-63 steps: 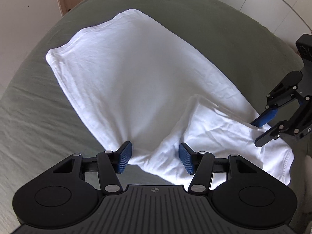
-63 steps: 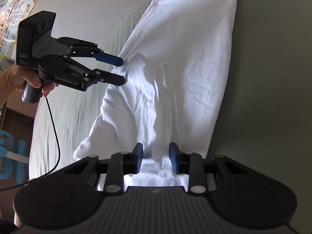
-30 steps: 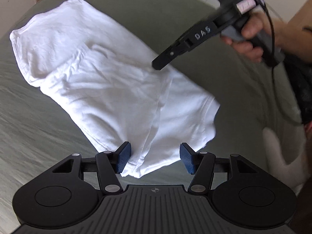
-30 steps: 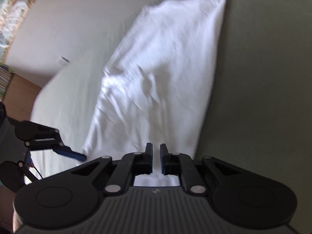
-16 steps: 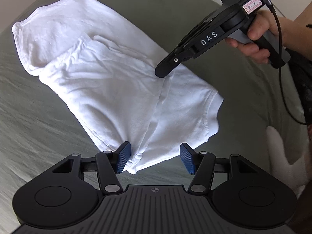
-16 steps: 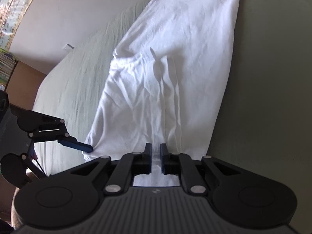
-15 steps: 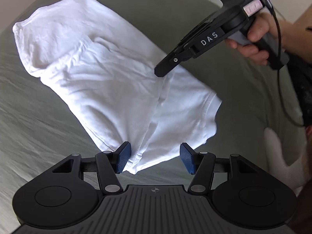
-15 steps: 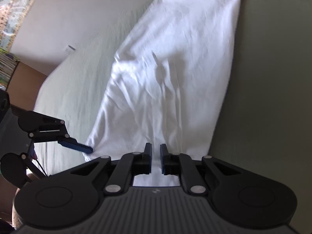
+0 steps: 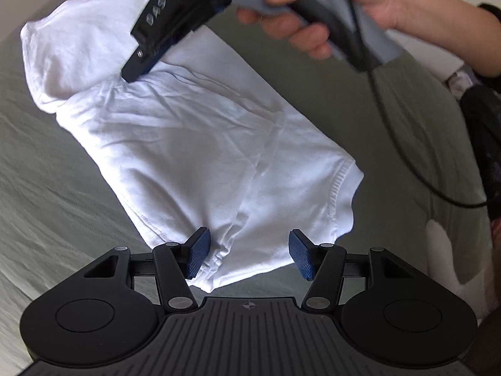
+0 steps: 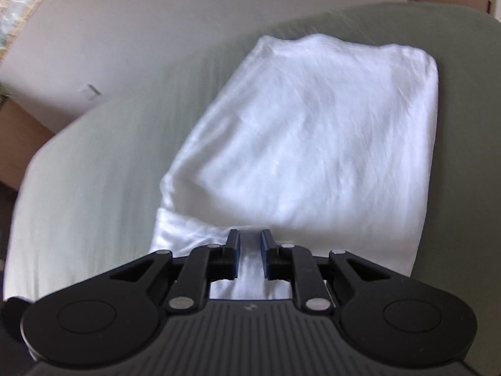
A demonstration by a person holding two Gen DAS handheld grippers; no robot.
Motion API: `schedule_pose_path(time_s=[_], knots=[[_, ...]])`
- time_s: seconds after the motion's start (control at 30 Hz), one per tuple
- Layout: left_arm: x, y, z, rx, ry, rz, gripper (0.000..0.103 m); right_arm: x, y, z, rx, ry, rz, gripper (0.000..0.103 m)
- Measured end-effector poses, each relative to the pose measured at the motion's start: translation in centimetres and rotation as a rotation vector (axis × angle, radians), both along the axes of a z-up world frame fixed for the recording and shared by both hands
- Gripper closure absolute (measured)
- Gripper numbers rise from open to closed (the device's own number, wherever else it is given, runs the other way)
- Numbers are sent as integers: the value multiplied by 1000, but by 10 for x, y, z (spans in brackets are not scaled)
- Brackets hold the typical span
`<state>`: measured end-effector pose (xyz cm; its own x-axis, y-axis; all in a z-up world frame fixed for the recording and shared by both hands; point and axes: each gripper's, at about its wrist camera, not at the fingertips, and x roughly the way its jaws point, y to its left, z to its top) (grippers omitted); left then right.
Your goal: Fold clothes
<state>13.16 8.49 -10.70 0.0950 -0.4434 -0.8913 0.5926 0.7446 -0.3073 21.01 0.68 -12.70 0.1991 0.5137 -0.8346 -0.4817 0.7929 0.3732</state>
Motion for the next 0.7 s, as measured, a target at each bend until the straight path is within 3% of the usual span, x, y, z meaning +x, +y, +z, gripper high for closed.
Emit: schedule_pose_path(time_s=[0.07,0.2,0.37,0.47,0.7], knots=[[3,5,6,-11,8,8,48,2,-3,5,17,16,0,85],[18,26,31,-48,-28,63,48,10,-25,30,97,12,3,48],[75,58,56,-2,-104,211,33,32,-50,45,48,-34,-6,41],[119,73,62,33,-128,330,32,52,-68,44,-8,-34,-42,39],[216,93,43,39,-88,510,27,90,-90,35,-58,4,-102,32]])
